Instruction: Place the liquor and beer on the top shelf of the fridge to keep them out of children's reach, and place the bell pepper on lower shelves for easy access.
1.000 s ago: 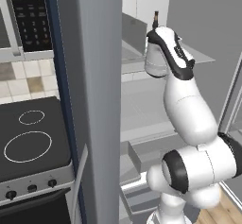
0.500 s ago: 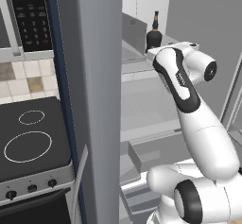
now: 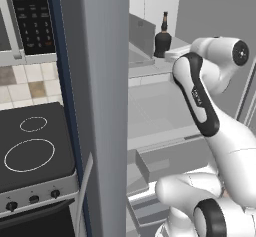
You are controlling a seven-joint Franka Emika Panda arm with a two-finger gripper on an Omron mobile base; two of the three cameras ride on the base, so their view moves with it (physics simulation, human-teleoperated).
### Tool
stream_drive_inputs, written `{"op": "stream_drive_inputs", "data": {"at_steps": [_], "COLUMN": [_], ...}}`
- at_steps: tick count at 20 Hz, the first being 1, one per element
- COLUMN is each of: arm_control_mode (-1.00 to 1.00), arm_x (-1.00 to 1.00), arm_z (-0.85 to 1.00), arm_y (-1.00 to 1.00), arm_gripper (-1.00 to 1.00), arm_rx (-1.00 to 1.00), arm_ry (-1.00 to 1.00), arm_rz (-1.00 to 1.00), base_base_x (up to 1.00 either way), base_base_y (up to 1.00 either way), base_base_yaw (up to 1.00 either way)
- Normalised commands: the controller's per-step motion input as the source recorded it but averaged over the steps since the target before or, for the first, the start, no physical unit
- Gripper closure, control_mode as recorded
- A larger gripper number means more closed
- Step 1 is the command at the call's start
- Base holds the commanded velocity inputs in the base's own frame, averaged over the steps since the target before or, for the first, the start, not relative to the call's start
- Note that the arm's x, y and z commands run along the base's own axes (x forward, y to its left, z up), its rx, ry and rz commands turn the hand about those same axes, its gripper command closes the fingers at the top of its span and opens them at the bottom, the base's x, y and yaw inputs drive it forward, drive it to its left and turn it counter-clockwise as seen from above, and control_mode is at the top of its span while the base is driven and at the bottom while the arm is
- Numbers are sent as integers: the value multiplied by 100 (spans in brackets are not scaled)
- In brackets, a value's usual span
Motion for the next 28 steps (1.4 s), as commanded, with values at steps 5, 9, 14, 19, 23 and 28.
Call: {"op": "stream_drive_inputs", "data": {"at_steps": [5, 9, 14, 19, 23, 28], "arm_control_mode": [-100, -100, -100, -100, -100, -100], "arm_x": [-36, -46, -66, -69, -68, -47], "arm_z": [-16, -48, -60, -60, -50, -16], "arm_y": [0, 0, 0, 0, 0, 0], "arm_gripper": [-100, -100, -100, -100, -100, -100], "arm_rx": [-13, -12, -12, -9, -5, -1], "arm_ry": [12, 8, 6, 2, 4, 9], "arm_rz": [1, 1, 0, 0, 0, 0], "base_base_x": [0, 0, 0, 0, 0, 0], "base_base_y": [0, 0, 0, 0, 0, 0], "base_base_yaw": [0, 0, 0, 0, 0, 0]}}
